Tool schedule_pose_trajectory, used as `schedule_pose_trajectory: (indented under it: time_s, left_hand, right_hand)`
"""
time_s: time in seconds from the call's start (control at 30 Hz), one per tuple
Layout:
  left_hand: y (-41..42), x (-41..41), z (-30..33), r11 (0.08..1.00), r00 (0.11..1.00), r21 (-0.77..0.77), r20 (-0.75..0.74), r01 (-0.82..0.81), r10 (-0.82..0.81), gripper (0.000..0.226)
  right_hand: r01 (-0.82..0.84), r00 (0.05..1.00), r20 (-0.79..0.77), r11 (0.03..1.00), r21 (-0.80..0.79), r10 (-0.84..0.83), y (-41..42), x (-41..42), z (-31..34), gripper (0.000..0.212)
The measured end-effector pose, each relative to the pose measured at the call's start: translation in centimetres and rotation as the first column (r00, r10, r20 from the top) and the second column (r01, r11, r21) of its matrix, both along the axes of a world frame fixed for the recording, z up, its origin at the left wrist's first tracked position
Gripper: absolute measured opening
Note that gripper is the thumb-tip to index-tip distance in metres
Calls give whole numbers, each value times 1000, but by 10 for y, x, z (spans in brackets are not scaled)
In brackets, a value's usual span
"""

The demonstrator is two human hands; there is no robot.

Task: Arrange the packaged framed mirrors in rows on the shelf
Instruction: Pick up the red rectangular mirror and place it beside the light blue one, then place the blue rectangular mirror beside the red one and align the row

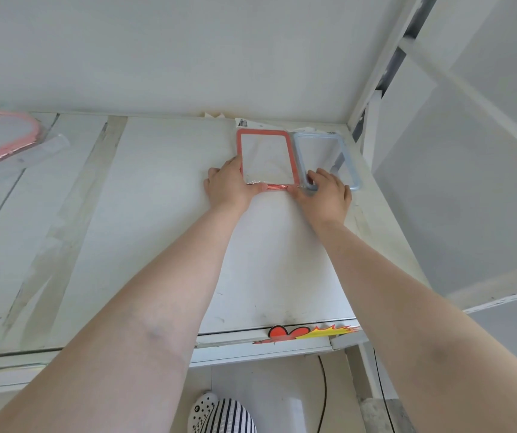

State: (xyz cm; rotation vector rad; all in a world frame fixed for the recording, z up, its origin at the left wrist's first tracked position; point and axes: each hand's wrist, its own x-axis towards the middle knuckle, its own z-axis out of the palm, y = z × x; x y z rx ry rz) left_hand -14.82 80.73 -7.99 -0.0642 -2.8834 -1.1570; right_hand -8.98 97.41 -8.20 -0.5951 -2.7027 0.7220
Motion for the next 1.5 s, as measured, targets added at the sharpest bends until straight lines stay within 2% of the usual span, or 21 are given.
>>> schedule_pose_trajectory:
  time_s: [0.17, 0.33, 0.5, 0.6, 0.73, 0.97, 1.17, 1.4, 1.5]
  left_hand:
    - [-2, -3, 2, 999, 999, -29, 23, 39, -39, 63]
    - [-10, -1, 13, 994, 993, -95, 101, 63, -53, 91]
    - [-30, 36, 53, 991, 988, -96, 129, 98, -85, 74]
    - [-48, 72, 77, 978, 978, -132, 153, 160, -139, 64]
    - [-77, 131, 98, 937, 963, -261, 197, 230, -181, 61]
    - [-135, 211, 111, 902, 966, -374, 219, 216, -141, 58]
    - [-196, 262, 117, 913, 972, -367, 207, 179, -107, 55]
    - [-320, 326, 130, 934, 986, -348, 162, 82, -27, 55]
    - [-380, 358, 128, 944, 989, -326, 149, 42, 7, 53]
  right_hand:
    - [-2, 999, 36, 1000, 26, 1, 0, -3, 0, 56]
    - [16, 1000, 17, 1000, -4, -16, -3, 2, 11, 66]
    - [-97, 995, 17, 995, -23, 97, -22, 34, 47, 52]
    - [-213, 961, 177, 977, -5, 211, -42, 64, 68, 53]
    - [-379, 862, 357, 925, -14, 358, -76, 106, 89, 57]
    - [-500, 806, 367, 866, 5, 463, -136, 172, 109, 54]
    - [-524, 806, 307, 851, -29, 506, -196, 219, 110, 51]
    - [-519, 809, 278, 851, -80, 519, -305, 280, 112, 49]
    - [-554, 771, 324, 828, -85, 549, -367, 314, 109, 48]
